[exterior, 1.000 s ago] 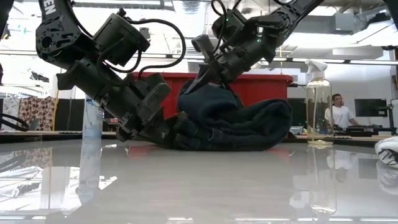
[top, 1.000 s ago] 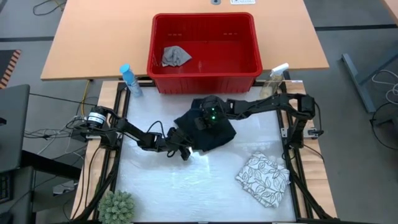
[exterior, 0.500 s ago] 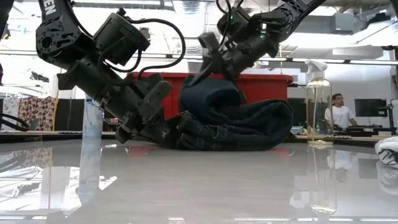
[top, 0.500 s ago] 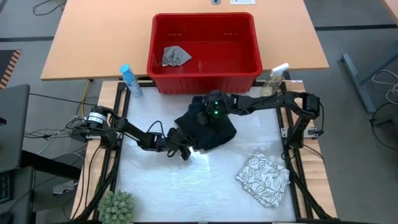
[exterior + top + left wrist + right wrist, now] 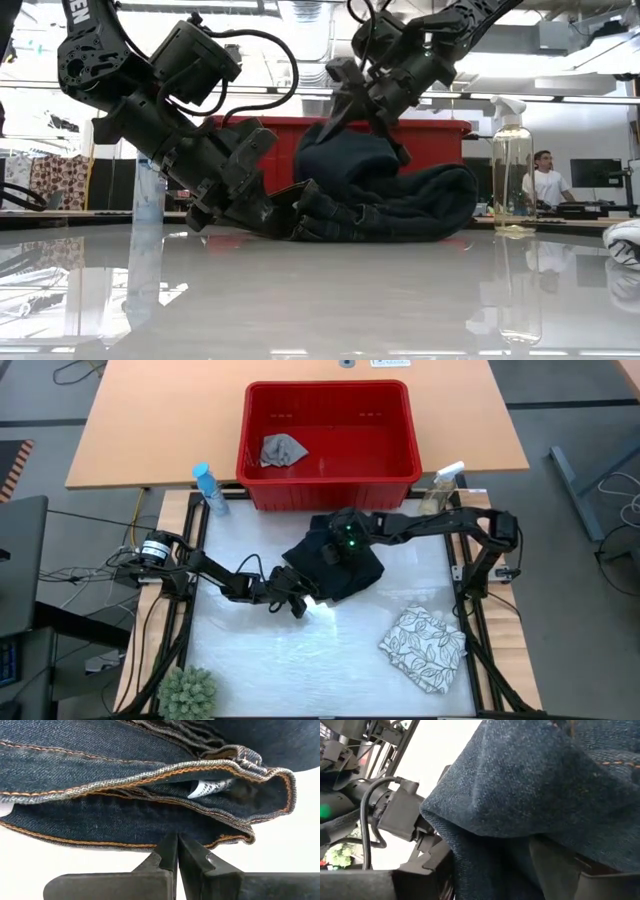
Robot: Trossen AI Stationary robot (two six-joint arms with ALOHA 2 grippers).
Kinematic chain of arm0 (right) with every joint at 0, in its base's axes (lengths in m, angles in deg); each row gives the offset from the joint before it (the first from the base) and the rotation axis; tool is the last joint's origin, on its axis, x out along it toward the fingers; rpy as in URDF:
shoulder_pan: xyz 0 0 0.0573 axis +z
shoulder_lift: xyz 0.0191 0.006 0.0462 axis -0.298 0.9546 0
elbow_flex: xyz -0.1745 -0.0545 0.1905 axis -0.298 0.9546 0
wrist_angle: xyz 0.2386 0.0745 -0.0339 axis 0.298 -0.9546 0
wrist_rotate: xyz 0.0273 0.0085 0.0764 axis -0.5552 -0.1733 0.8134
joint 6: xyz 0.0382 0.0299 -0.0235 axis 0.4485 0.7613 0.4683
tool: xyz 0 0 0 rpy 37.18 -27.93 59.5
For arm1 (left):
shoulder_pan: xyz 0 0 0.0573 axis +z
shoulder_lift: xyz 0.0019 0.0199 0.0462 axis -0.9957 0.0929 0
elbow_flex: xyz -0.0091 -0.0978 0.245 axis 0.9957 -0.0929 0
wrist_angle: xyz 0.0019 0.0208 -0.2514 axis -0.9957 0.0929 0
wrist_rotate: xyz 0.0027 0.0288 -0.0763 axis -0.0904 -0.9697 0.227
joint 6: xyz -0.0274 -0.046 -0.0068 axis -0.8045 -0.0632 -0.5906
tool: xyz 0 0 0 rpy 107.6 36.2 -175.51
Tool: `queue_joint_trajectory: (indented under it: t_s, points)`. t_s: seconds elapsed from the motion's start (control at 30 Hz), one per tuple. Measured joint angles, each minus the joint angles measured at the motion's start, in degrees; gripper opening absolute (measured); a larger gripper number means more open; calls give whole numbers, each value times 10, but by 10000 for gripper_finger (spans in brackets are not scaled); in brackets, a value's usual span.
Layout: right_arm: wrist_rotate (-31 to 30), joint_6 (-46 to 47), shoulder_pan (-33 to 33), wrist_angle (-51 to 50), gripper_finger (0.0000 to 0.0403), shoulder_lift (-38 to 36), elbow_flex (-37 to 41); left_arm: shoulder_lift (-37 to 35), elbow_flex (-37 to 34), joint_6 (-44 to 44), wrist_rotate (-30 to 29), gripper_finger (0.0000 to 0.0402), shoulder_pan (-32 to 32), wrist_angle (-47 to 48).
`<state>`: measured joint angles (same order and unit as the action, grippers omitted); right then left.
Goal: Fold laundry
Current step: Fold the dark blue pants
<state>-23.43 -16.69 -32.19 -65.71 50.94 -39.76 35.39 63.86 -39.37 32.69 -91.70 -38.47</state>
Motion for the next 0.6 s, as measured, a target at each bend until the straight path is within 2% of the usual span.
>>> queue_joint_trajectory:
  t_s: [0.6]
  points:
    - [4,-65,-19,-123,249,-80,0,0,0,-12,8,0,0,-1]
